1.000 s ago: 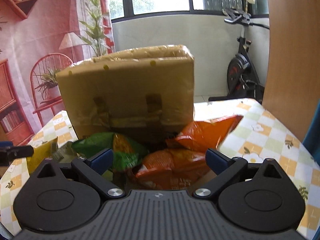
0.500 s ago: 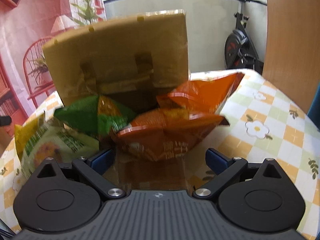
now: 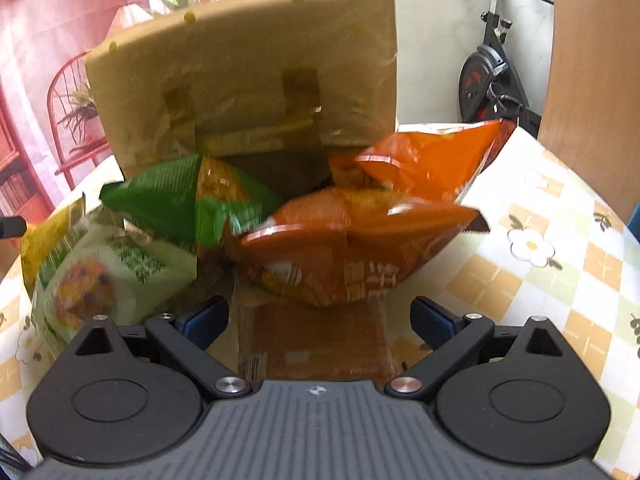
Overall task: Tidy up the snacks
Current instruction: 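Lower the left tool onto the yellow bag while the right tool lowers onto the brown biscuit pack, then close the left tool on the yellow bag while the right tool closes on the biscuit pack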
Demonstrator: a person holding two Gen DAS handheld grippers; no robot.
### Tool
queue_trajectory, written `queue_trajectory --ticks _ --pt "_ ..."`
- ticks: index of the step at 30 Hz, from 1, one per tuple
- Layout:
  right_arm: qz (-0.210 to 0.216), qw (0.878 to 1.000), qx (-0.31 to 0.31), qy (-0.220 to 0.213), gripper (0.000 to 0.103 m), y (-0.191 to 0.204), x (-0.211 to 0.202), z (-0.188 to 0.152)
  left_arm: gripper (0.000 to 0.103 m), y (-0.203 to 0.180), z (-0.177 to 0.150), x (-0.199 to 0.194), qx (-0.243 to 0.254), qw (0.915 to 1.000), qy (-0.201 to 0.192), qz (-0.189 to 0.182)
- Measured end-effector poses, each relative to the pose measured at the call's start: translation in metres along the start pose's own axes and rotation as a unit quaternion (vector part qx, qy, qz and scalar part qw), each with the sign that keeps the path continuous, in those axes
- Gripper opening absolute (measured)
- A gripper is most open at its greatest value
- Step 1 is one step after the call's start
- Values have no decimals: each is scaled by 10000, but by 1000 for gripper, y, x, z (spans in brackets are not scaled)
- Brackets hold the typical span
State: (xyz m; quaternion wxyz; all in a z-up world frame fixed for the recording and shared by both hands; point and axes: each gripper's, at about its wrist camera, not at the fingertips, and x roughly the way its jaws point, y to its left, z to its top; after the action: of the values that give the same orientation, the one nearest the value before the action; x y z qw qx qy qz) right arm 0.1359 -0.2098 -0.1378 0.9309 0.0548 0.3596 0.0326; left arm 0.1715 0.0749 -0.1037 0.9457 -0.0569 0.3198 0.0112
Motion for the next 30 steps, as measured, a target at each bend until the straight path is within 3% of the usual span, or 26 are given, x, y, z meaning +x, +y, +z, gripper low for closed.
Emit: queue_trajectory --ticks 10,17,30 --pt "-127 9962 -335 796 100 8 33 -8 100 9 5 18 -49 9996 263 -95" --pt "52 9969 -331 707 92 1 42 -11 100 13 2 32 -142 9989 395 -226" --pt "33 9980 -542 314 95 7 49 -40 100 13 -10 53 -478 9971 345 -472"
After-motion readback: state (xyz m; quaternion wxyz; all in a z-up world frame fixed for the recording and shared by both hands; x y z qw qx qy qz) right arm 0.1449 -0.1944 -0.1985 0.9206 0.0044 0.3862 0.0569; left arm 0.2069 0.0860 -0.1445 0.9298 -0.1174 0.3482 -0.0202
